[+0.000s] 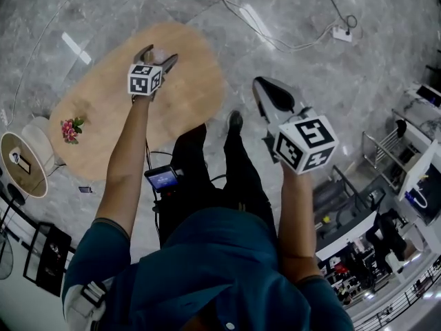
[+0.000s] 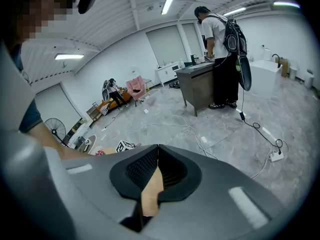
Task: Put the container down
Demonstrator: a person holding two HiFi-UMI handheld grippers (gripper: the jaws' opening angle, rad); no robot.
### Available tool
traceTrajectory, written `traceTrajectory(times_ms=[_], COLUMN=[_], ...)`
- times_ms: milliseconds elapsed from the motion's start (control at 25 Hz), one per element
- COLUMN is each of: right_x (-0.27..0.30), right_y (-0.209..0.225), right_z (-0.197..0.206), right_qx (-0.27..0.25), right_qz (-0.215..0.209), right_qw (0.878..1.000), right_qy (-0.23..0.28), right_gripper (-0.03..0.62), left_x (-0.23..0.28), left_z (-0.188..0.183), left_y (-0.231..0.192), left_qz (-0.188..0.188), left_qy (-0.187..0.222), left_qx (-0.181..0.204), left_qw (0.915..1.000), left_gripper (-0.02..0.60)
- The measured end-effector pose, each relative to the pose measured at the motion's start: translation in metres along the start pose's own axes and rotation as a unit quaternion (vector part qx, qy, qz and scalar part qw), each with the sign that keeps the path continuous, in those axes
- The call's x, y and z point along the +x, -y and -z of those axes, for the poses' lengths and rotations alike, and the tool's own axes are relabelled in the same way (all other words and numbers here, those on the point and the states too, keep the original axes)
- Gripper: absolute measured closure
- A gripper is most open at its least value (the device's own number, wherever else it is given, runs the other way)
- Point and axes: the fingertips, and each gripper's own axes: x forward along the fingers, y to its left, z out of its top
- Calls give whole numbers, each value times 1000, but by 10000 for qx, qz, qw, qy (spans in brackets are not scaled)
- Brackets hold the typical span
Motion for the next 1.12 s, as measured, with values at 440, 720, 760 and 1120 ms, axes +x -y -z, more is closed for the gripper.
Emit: traceTrajectory(times_ms=[440, 720, 760, 1120], right_x=[16, 22, 22, 23], right_y=[8, 11, 11, 9], right_z=[41, 65, 67, 85], right_qx=[190, 310, 320, 379], right_qz=[65, 83, 80, 35], right_qw=[9994, 9986, 9985, 9978], right_qy=[-284, -423, -434, -539], right_gripper=[583, 583, 583, 583], left_x=[34, 49, 50, 57], left_z=[46, 59, 61, 78], left_y=[-14, -20, -20, -20], left_qz=[-119, -209, -233, -455], left_qy=[-289, -326, -334, -402], left_qx=[59, 192, 216, 476], left_qw=[9995, 9991, 9989, 9970], left_gripper=[172, 172, 172, 172])
